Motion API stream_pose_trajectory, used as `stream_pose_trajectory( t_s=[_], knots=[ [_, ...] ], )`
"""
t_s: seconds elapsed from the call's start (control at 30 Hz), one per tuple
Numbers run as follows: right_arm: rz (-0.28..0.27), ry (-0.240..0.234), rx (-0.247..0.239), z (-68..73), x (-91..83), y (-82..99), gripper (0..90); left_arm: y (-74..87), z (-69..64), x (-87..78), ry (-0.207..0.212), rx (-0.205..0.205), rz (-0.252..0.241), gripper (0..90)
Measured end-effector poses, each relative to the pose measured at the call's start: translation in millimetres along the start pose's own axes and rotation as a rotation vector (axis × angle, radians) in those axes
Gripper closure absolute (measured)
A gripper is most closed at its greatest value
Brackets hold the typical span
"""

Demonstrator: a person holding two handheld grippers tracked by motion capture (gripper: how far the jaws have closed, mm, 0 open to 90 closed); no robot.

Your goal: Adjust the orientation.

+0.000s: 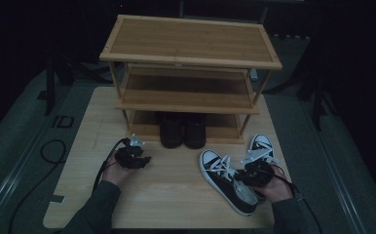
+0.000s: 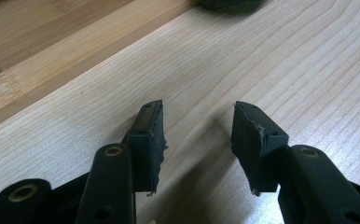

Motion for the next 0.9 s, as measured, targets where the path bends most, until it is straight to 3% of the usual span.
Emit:
stream_pose_trajectory(
  t_s=[0.2,0.43,0.63,0.9],
  knots=[
    [-0.028,0.045,0.021,-1.5,-14.4,-4.6,63.8,0.0,0.0,0.0,0.001,0.001,-0.001,54.7],
    [-0.091,0.052,0.035,-2.6,-37.2,-8.0,60.0,0.0,0.0,0.0,0.001,0.001,0.000,54.7],
    [-0.135,0.112,0.072,-14.4,-56.6,-6.6,58.7,-0.3,-0.1,0.2,0.002,-0.001,-0.001,54.7],
    [-0.111,0.176,0.107,-24.4,-57.9,0.7,56.4,-0.6,-0.1,0.5,0.000,-0.001,-0.002,54.6]
  ],
)
Point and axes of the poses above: each handheld gripper's, and its own axes: x roughly forward along the jaws, y roughly out of its underside, z roughly to its left, the point moved 8 cm from there along x, roughly forward along the jaws, and after that the axes turned 11 degrees about -y, right-handed, at the moved point
